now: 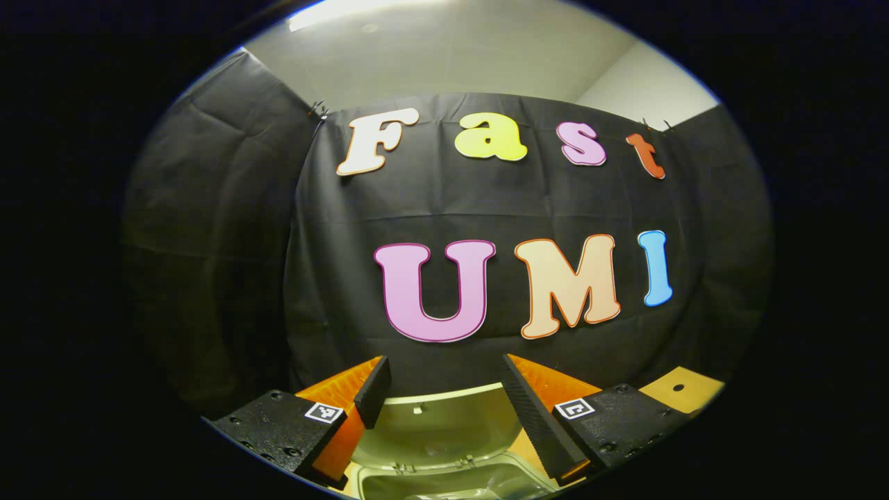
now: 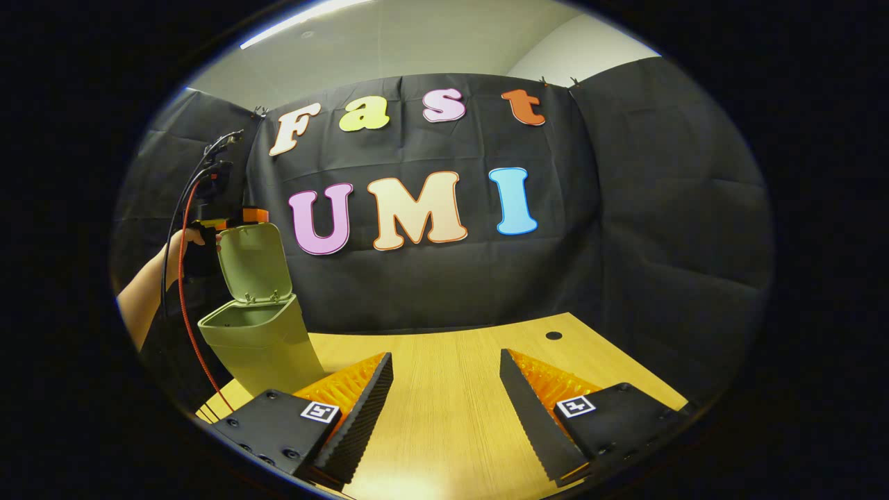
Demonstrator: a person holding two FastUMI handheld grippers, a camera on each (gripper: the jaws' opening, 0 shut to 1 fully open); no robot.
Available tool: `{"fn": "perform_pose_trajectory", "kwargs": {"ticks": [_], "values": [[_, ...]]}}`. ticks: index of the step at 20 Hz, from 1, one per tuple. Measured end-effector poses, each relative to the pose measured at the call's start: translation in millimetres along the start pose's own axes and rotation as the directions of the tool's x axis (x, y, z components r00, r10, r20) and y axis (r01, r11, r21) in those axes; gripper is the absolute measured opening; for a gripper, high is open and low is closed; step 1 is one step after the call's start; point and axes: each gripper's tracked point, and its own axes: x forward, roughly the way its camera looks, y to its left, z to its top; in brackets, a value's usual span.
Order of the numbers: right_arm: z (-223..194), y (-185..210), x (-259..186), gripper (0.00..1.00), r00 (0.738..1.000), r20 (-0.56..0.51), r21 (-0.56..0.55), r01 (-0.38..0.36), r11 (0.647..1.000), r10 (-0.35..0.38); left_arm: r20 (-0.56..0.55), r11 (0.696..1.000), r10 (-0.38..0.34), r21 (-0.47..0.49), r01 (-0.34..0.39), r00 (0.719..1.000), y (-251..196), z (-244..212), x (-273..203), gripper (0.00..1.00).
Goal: Press the lid of the desktop garbage bin to open it, pick up the crumpled paper on the desktop and throw it into the bin, then pick up the pop can on the desktop and drop it into the bin, and finally close the garbage bin lid.
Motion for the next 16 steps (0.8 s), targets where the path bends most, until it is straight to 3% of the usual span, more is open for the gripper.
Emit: {"fn": "perform_pose_trajectory", "kwargs": {"ticks": [2,3,4,5,8,9,10,11,15,16], "values": [[5.0,2.5,-3.5,0.97,0.999,0.009,-0.003,-0.041,0.999,0.041,-0.021,1.000,0.012,-0.017,-0.012,1.000,-3.3,-5.4,-20.0,0.89],[7.8,-3.1,-2.8,0.97,0.998,0.012,-0.019,-0.066,0.998,0.066,-0.035,0.999,0.014,-0.032,-0.015,0.999,-8.4,-9.4,-41.7,0.97],[8.6,-5.8,-3.3,0.97,0.996,0.014,-0.015,-0.086,0.996,0.086,-0.060,0.999,0.017,-0.050,-0.020,0.998,-13.2,-20.0,-63.4,0.87],[8.4,-6.3,-3.0,0.97,0.994,0.010,-0.010,-0.106,0.994,0.106,-0.071,0.998,0.016,-0.065,-0.020,0.997,-16.9,-27.2,-75.8,0.96],[0.0,-6.5,0.3,0.97,0.985,-0.029,-0.064,-0.174,0.983,0.173,-0.148,0.995,0.018,-0.090,-0.032,0.989,-26.0,-72.1,-119.8,0.87],[-1.7,-2.6,-1.0,0.97,0.980,-0.034,-0.058,-0.197,0.979,0.195,-0.175,0.995,0.026,-0.091,-0.043,0.984,-26.2,-90.6,-133.7,0.91],[-3.9,1.2,-1.4,0.97,0.976,-0.044,-0.055,-0.215,0.975,0.213,-0.186,0.995,0.034,-0.081,-0.050,0.982,-24.3,-99.8,-138.3,0.95],[-7.9,3.8,-0.4,0.94,0.972,-0.056,-0.059,-0.230,0.972,0.226,-0.193,0.996,0.045,-0.068,-0.059,0.980,-21.9,-107.4,-143.7,0.91],[-9.9,6.3,-4.5,0.97,0.966,-0.083,-0.103,-0.254,0.962,0.246,-0.216,0.995,0.055,-0.073,-0.072,0.975,-18.2,-130.0,-154.0,0.95],[-9.7,5.7,-5.4,0.97,0.966,-0.084,-0.110,-0.255,0.961,0.246,-0.229,0.995,0.059,-0.070,-0.077,0.972,-16.8,-138.3,-153.8,0.91]]}}
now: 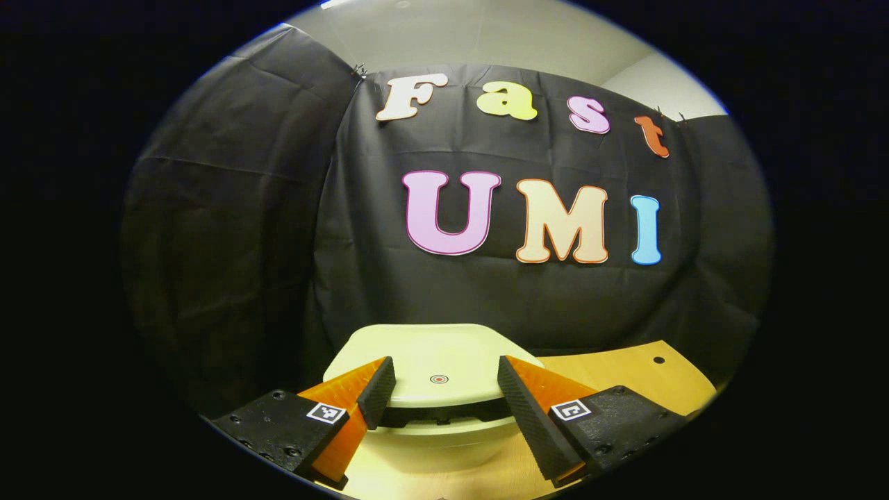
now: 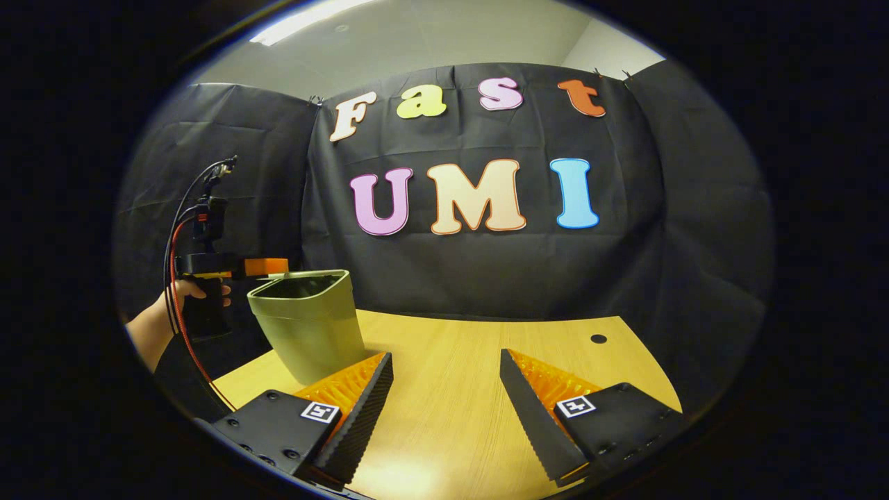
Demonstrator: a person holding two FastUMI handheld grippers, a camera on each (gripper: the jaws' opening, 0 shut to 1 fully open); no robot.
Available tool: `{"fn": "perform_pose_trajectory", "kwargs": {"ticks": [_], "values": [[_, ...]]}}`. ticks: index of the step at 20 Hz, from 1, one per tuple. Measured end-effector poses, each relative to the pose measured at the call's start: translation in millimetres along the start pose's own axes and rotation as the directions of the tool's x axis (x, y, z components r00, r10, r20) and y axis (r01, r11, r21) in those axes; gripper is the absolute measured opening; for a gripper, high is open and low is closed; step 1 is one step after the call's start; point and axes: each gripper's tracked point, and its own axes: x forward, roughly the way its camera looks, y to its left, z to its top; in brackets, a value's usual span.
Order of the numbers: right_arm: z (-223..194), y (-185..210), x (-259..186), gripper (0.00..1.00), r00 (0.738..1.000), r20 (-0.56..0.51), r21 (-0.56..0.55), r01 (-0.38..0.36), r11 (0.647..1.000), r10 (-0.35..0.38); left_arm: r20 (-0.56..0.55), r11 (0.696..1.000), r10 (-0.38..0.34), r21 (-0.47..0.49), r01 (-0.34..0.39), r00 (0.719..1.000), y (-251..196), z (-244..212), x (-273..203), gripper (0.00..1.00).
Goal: Press the lid of the desktop garbage bin to open it, pick up the crumpled paper on the desktop and throw it into the bin, then pick up the pop can on the desktop and drop it into the bin, and finally close the garbage bin lid.
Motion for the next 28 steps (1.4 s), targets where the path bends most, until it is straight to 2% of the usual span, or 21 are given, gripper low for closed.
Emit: {"fn": "perform_pose_trajectory", "kwargs": {"ticks": [4,5,7,8,9,10,11,13,15,17,21,22,23,25,28], "values": [[-13.1,0.1,-1.5,0.97,0.999,-0.037,-0.027,0.008,1.000,-0.009,-0.102,1.000,0.007,0.018,-0.005,0.995,-0.5,-33.0,5.5,0.92],[-16.7,-2.4,-1.8,0.97,0.999,-0.046,-0.034,0.015,0.999,-0.017,-0.074,0.998,-0.008,0.054,0.012,0.997,-4.6,-29.3,9.2,0.94],[-22.9,-1.2,-2.3,0.97,0.998,-0.064,-0.023,0.011,1.000,-0.013,-0.120,0.990,-0.056,0.121,0.071,0.991,-11.3,-38.1,9.8,0.92],[-24.7,1.0,-2.6,0.98,0.998,-0.066,-0.012,0.005,1.000,-0.006,-0.108,0.991,-0.070,0.103,0.081,0.992,-11.0,-35.1,13.6,0.94],[-26.6,3.0,-3.9,0.98,0.998,-0.064,-0.001,-0.001,1.000,0.001,-0.144,0.993,-0.090,0.062,0.100,0.985,-11.1,-40.6,11.7,0.92],[-28.1,7.6,-5.6,0.97,0.999,-0.051,0.013,-0.015,1.000,0.016,-0.054,0.988,-0.146,0.040,0.148,0.988,-16.3,-34.7,5.6,0.92],[-28.8,9.5,-3.5,0.94,0.998,-0.048,0.021,-0.027,0.999,0.028,-0.022,0.985,-0.155,0.068,0.156,0.988,-16.8,-30.1,3.7,0.93],[-28.0,9.1,-0.3,0.98,0.998,-0.048,0.049,-0.032,0.998,0.034,0.012,0.986,-0.153,0.065,0.152,0.988,-19.0,-27.0,8.3,0.92],[-10.0,6.2,-1.3,0.98,0.999,-0.002,0.077,-0.031,0.997,0.032,0.019,0.990,-0.128,0.059,0.127,0.992,-19.1,-23.3,6.4,0.94],[10.4,-1.4,-3.7,0.94,0.998,0.064,0.071,-0.009,0.997,0.005,0.080,0.989,-0.131,0.086,0.124,0.988,-31.9,-0.3,-10.1,0.93],[53.5,-16.6,-8.6,0.97,0.981,0.186,0.069,0.039,0.997,-0.051,0.228,0.977,-0.205,0.107,0.185,0.952,-79.0,34.1,-53.2,0.92],[64.9,-20.5,-9.6,0.94,0.975,0.211,0.072,0.052,0.996,-0.066,0.245,0.971,-0.230,0.118,0.206,0.942,-93.5,37.7,-62.3,0.90],[77.0,-25.0,-14.4,0.97,0.967,0.244,0.078,0.061,0.995,-0.078,0.252,0.958,-0.274,0.158,0.240,0.928,-121.0,37.7,-79.4,0.91],[87.8,-28.6,-20.9,0.94,0.954,0.285,0.084,0.068,0.994,-0.089,0.267,0.941,-0.324,0.185,0.282,0.908,-150.1,41.9,-97.2,0.91],[89.5,-33.2,-27.8,0.97,0.947,0.304,0.089,0.077,0.993,-0.100,0.282,0.916,-0.401,0.139,0.376,0.872,-194.8,42.7,-118.2,0.91]]}}
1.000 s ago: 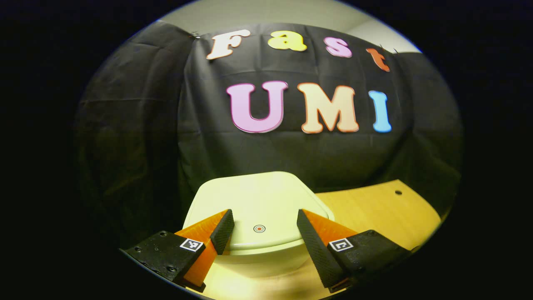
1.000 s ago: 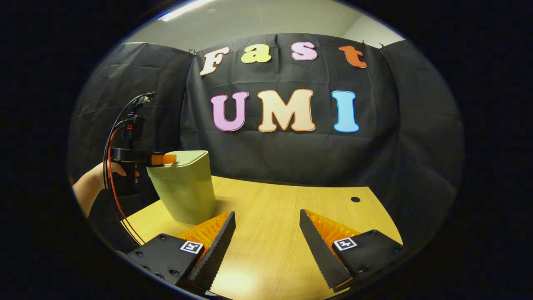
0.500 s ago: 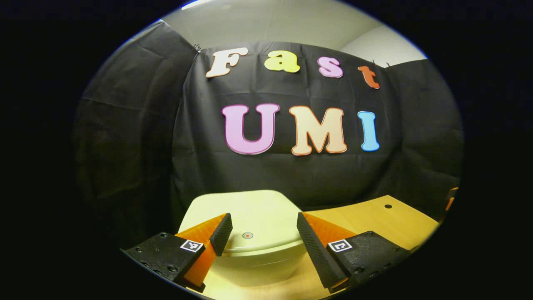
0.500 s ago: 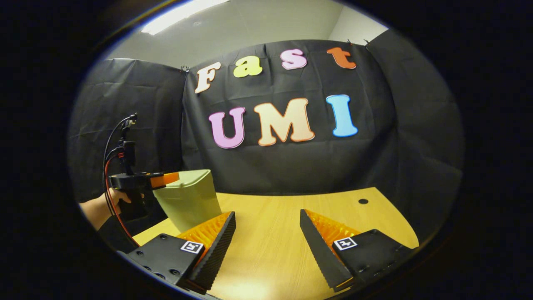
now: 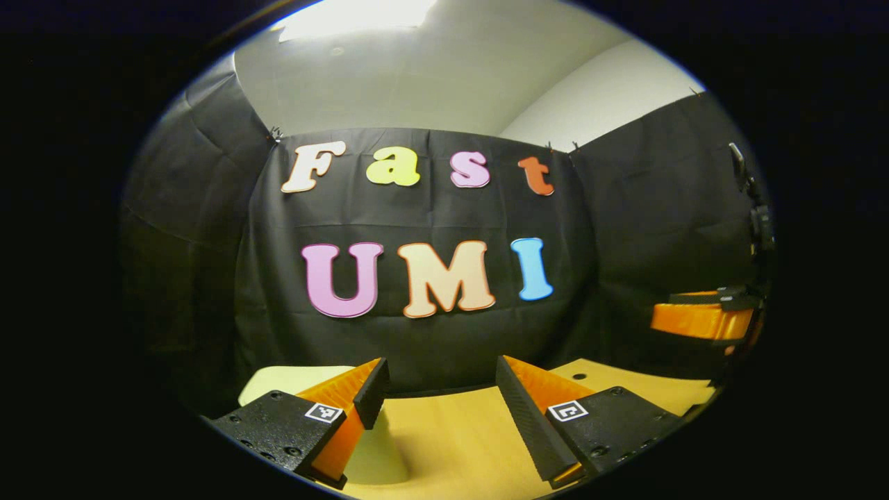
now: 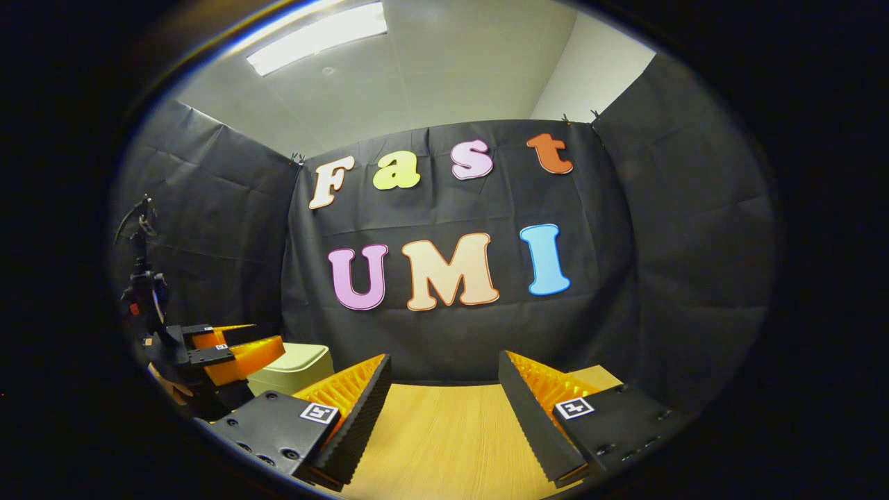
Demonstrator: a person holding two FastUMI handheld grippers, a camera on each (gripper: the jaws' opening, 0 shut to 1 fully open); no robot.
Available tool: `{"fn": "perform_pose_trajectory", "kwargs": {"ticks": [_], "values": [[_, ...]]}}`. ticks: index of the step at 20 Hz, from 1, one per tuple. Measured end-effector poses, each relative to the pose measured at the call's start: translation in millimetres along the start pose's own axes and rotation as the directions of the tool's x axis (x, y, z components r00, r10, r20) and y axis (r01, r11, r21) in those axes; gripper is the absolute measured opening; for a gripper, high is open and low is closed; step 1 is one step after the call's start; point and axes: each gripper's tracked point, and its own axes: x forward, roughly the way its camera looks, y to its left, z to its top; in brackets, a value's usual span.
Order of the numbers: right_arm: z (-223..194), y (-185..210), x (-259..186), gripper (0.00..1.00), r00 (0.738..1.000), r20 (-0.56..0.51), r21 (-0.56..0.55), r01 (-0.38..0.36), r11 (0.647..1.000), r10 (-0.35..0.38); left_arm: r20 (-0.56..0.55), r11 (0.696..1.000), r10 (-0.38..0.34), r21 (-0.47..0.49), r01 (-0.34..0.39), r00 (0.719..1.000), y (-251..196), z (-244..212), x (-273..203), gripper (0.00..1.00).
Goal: Press the lid of the desktop garbage bin to open it, pick up the crumpled paper on the desktop and throw it into the bin, then pick up the pop can on the desktop and drop it into the bin, and finally close the garbage bin lid.
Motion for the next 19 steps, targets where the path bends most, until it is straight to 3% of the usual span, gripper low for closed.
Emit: {"fn": "perform_pose_trajectory", "kwargs": {"ticks": [5,14,19], "values": [[8.4,-5.3,-7.0,0.97,1.000,0.023,0.011,0.008,1.000,-0.008,-0.006,0.995,-0.073,-0.066,0.073,0.997,-35.4,1.5,5.6,0.90],[14.6,-12.3,-10.4,0.97,0.999,0.029,0.018,0.014,1.000,-0.014,-0.068,0.997,-0.081,-0.018,0.080,0.994,-17.3,-11.1,17.3,0.91],[18.3,-14.6,-7.7,0.97,0.999,0.050,0.000,0.020,1.000,-0.020,-0.026,0.995,-0.104,-0.015,0.103,0.994,-17.0,1.2,21.9,0.90]]}}
